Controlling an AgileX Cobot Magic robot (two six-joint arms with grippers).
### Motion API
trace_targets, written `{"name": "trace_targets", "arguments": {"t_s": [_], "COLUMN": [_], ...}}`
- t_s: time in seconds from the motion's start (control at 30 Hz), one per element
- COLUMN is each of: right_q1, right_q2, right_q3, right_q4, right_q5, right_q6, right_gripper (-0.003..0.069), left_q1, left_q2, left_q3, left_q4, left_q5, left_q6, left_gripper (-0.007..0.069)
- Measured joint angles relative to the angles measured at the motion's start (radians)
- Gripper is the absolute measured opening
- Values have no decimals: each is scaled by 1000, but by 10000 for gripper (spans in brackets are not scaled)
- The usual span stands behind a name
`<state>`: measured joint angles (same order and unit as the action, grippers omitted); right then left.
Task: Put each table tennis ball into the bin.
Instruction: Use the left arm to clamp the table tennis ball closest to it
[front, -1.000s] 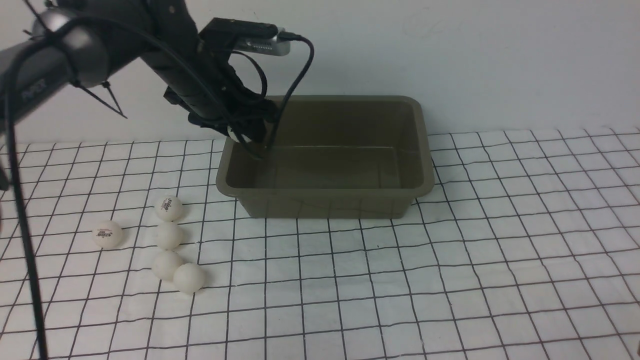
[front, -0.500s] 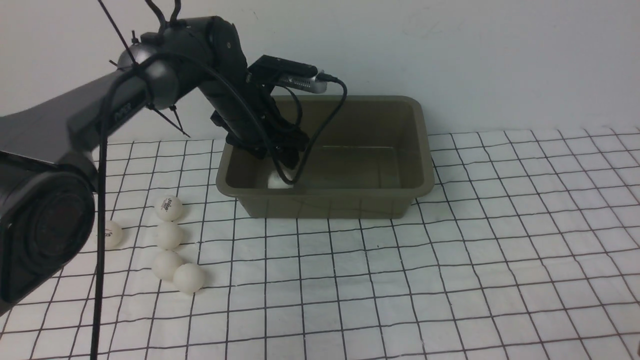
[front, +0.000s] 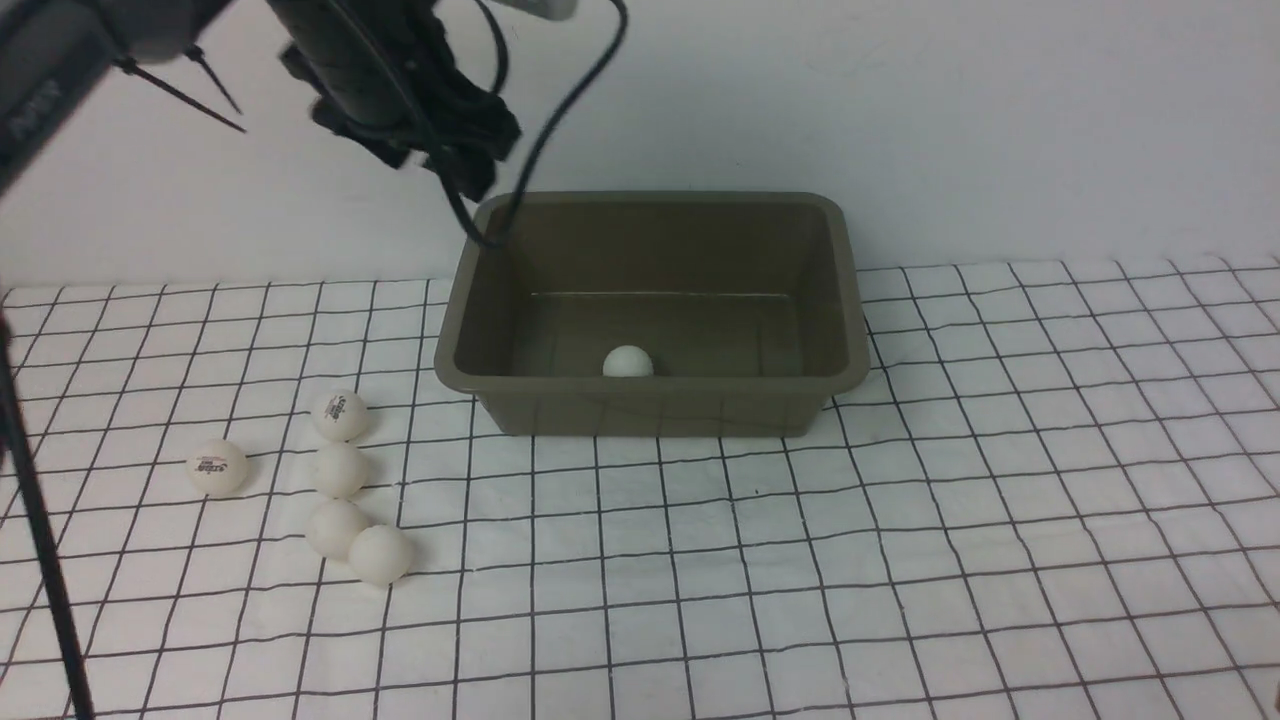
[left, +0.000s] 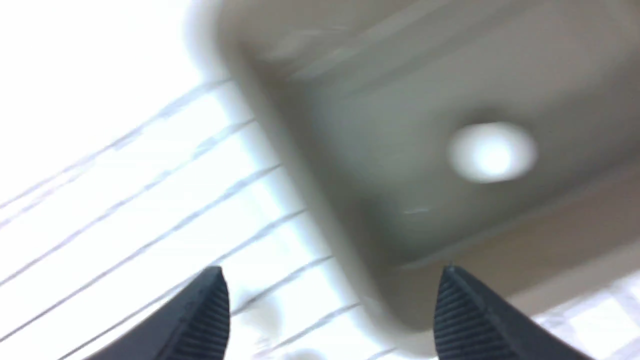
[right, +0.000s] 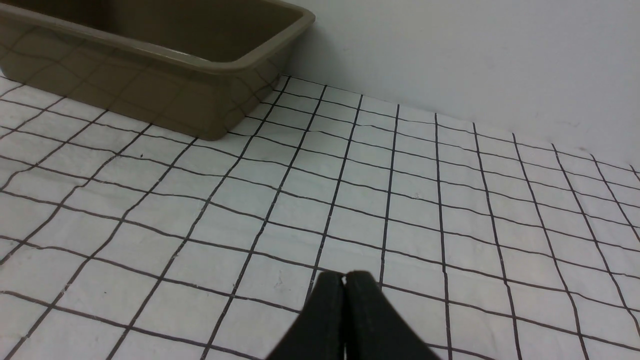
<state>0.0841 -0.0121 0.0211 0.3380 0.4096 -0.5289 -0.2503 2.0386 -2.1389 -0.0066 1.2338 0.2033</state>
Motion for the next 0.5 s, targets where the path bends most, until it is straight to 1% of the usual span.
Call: {"name": "trace_targets", "arguments": {"t_s": [0.03,0.1,0.13,0.23,0.33,0.5], "right_q1": [0,0,0,0,0,0], "right_q2": [0,0,0,0,0,0], "right_q3": [0,0,0,0,0,0], "right_q4": [0,0,0,0,0,0], "right_q5": [0,0,0,0,0,0], "right_q6": [0,0,0,0,0,0], "right_gripper": [-18,-18,-18,-18,-18,-18], "left_q1": [22,57,102,193,248,312], "left_q2": [-21,-43,-70,-114,-126,-125], "left_q3": [5,15,41,131,235,423], "left_q4": [37,68,74,46,18,14], "left_q5": [1,2,2,4,4,3], "left_q6": [-18,-46,-70,-75,-74,-74], "left_gripper": [490,490,490,490,490,490]}}
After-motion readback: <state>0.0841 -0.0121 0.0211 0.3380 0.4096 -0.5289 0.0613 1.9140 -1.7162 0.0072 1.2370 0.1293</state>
